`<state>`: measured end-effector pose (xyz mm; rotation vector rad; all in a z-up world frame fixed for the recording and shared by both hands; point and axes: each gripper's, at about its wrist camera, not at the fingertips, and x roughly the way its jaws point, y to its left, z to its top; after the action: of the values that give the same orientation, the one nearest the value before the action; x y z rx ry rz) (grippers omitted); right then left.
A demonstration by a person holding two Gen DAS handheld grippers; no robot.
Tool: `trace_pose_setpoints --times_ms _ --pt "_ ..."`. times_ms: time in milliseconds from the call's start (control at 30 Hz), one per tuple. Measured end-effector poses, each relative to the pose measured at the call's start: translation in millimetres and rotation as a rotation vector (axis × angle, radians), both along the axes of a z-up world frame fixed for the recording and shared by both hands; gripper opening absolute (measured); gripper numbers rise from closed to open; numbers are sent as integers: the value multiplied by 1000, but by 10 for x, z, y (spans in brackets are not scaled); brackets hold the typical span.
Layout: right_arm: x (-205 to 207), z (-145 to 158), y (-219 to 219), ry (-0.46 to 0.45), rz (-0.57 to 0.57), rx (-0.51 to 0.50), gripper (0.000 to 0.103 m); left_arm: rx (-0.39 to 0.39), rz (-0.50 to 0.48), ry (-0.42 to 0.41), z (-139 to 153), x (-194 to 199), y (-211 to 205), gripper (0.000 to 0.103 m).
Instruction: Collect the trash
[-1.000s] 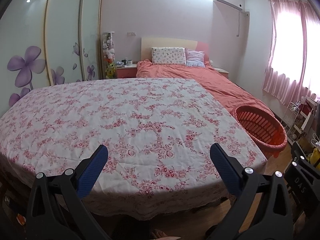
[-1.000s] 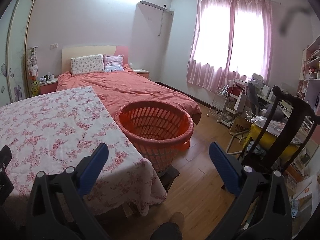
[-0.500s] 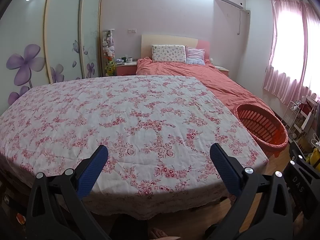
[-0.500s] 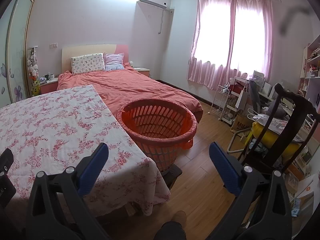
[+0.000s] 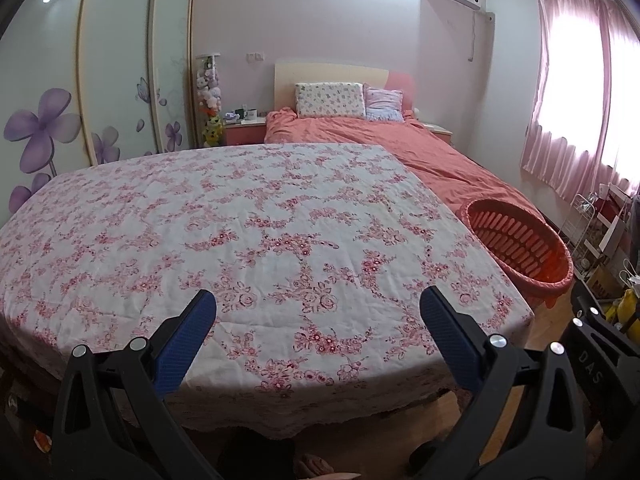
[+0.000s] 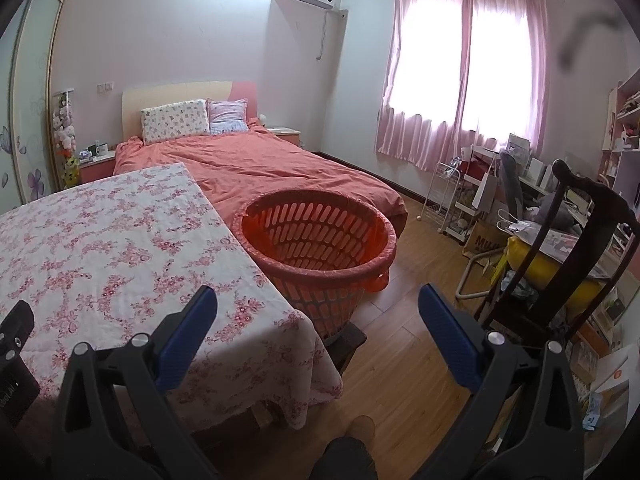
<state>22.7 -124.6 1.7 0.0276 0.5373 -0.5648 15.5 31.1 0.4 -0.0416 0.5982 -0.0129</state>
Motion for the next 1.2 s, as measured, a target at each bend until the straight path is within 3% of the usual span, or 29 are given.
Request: trace_pose_setpoints --times_ms 1200 --pt "53 -74 -3 0 -1 15 98 -10 -20 7 -20 13 -68 100"
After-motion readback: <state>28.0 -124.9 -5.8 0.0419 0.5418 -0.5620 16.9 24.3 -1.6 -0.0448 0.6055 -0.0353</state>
